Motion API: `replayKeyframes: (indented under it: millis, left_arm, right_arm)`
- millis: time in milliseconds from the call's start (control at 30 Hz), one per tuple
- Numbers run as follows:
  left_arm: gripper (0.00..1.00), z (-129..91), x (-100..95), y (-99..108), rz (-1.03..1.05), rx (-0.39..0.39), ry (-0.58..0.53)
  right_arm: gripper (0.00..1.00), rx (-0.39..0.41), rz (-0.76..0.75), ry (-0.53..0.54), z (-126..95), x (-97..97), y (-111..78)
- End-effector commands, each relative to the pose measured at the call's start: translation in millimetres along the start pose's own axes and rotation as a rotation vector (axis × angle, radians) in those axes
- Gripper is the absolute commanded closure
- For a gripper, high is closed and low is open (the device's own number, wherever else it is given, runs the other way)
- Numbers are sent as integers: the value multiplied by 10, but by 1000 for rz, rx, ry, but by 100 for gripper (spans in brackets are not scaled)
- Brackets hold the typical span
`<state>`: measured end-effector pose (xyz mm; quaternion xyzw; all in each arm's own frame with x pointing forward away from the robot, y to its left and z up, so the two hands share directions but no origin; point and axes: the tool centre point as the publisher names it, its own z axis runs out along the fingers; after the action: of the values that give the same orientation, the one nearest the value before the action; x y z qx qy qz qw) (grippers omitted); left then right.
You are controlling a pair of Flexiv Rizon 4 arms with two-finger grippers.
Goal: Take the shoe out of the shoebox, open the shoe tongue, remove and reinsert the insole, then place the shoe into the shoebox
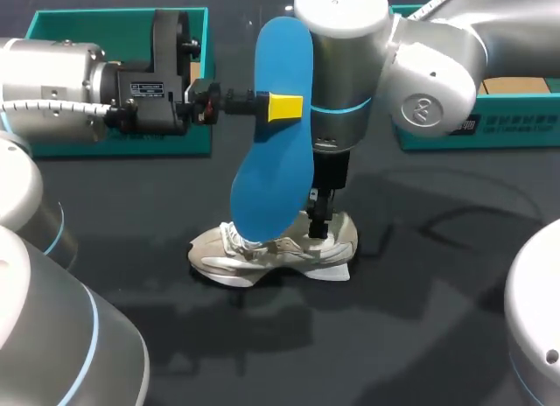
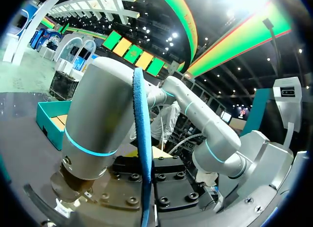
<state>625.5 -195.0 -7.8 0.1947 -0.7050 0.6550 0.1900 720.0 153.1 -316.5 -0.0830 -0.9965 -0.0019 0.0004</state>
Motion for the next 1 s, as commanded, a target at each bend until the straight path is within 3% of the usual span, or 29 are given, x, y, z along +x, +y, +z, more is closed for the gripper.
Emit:
replayKeyframes:
  millis: [33,300,533,967,1000]
  left_arm:
    - [100,11,-4,-4,0,-1,0]
    - [100,11,-4,-4,0,-1,0]
    - [100,11,-4,-4,0,-1,0]
    - [100,11,-4,-4,0,-1,0]
    - [100,11,-4,-4,0,-1,0]
  right_arm:
    - [0,52,-22,13,10,-138,109]
    - [0,45,-72,16,22,-299,244]
    - [0,43,-117,35,164,-335,400]
    - [0,29,-114,93,559,-276,351]
    - [5,27,-115,94,576,-276,345]
